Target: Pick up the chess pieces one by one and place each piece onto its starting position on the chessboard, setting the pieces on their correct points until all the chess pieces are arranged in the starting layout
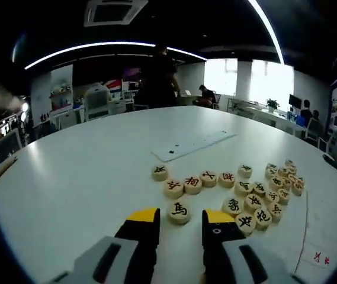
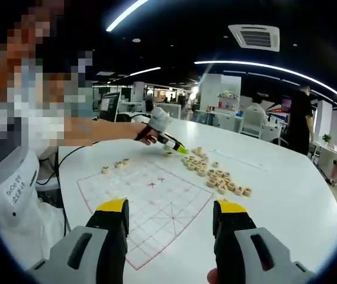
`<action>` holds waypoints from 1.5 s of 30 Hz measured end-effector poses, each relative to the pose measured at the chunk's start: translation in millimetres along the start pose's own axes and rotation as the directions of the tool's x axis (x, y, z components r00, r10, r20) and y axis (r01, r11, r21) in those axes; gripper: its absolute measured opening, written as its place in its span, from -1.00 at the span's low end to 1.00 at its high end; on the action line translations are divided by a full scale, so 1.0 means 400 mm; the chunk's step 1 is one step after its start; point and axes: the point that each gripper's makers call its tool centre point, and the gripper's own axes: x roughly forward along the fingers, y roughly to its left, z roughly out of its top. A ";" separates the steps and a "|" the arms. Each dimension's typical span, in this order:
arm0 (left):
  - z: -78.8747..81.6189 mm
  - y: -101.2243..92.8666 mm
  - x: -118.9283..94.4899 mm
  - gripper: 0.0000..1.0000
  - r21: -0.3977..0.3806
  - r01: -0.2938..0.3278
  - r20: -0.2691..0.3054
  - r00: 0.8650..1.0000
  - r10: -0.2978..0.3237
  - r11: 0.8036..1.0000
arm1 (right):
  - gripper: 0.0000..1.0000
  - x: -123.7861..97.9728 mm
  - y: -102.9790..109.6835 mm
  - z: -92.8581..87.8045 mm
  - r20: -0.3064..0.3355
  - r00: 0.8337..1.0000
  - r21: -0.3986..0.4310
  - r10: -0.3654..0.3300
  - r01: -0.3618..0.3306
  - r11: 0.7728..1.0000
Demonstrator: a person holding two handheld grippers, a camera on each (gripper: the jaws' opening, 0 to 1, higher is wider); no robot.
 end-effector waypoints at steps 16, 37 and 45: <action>0.009 -0.010 -0.037 -0.61 0.021 0.005 0.004 1.000 -0.006 1.000 | 0.15 0.002 0.007 0.002 0.001 1.000 -0.002 0.005 -0.005 1.000; 0.035 -0.124 -0.397 -0.61 0.090 0.071 0.151 0.985 -0.084 0.993 | 0.15 0.010 0.025 0.011 0.005 1.000 -0.007 0.027 -0.027 1.000; -0.028 -0.166 -0.480 -0.61 0.100 0.105 0.135 0.984 -0.118 0.989 | 0.15 0.012 0.039 0.016 0.008 0.999 -0.017 0.040 -0.040 0.999</action>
